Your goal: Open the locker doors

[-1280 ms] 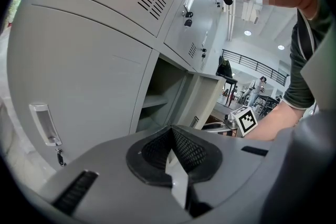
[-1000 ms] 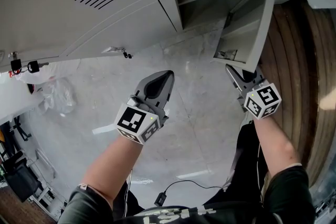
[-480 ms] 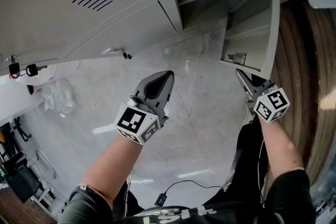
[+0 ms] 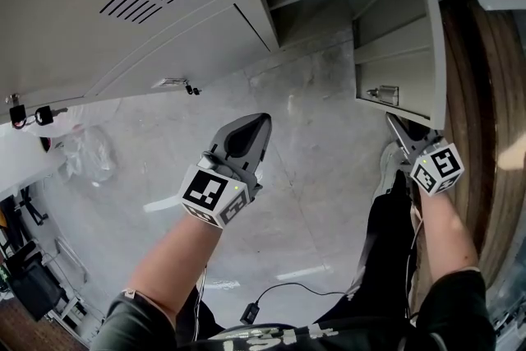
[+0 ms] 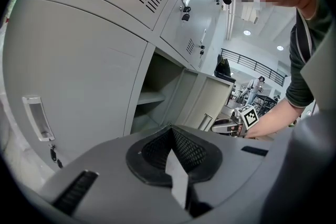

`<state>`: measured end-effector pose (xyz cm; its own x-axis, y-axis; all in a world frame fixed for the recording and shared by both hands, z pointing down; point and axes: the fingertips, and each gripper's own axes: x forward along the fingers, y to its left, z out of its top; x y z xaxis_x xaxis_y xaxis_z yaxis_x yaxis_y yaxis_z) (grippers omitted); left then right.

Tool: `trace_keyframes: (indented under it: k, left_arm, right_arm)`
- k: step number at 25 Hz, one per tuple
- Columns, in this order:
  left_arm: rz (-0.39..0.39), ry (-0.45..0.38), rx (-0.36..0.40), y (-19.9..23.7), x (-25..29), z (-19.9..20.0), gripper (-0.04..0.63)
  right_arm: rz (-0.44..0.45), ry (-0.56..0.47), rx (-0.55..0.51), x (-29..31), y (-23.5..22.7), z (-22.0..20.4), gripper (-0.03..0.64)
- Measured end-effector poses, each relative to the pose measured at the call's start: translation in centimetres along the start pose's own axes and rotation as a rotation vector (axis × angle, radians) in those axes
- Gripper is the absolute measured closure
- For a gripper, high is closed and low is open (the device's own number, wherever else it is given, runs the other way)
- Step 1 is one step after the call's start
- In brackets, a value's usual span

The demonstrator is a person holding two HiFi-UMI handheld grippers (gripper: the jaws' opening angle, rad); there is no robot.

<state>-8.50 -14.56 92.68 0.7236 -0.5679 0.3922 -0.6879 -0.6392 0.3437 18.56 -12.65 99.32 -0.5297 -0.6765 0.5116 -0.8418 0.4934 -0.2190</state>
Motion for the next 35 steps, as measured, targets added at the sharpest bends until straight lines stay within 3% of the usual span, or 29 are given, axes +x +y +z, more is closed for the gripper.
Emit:
trace_keyframes:
  k: [16,21,30,35]
  left_arm:
    - [-0.009,0.0,0.014,-1.0,0.3,0.2,0.591]
    - [-0.01,-0.001,0.021,-1.3,0.3,0.5,0.591]
    - [-0.007,0.002,0.028,-1.5,-0.2,0.8,0.591]
    - [-0.001,-0.003,0.026,-1.5,-0.5,1.0,0.591]
  right_arm:
    - [-0.221,-0.013,0.005,-5.2,-7.9,-0.6,0.466]
    - [-0.335,-0.026,0.022,-6.4,-11.2,-0.1,0.555]
    - [-0.36,-0.032,0.05,-6.5,-11.5,-0.3,0.554]
    - [-0.339,0.017,0.159,-6.4,-9.0,-3.4,0.546]
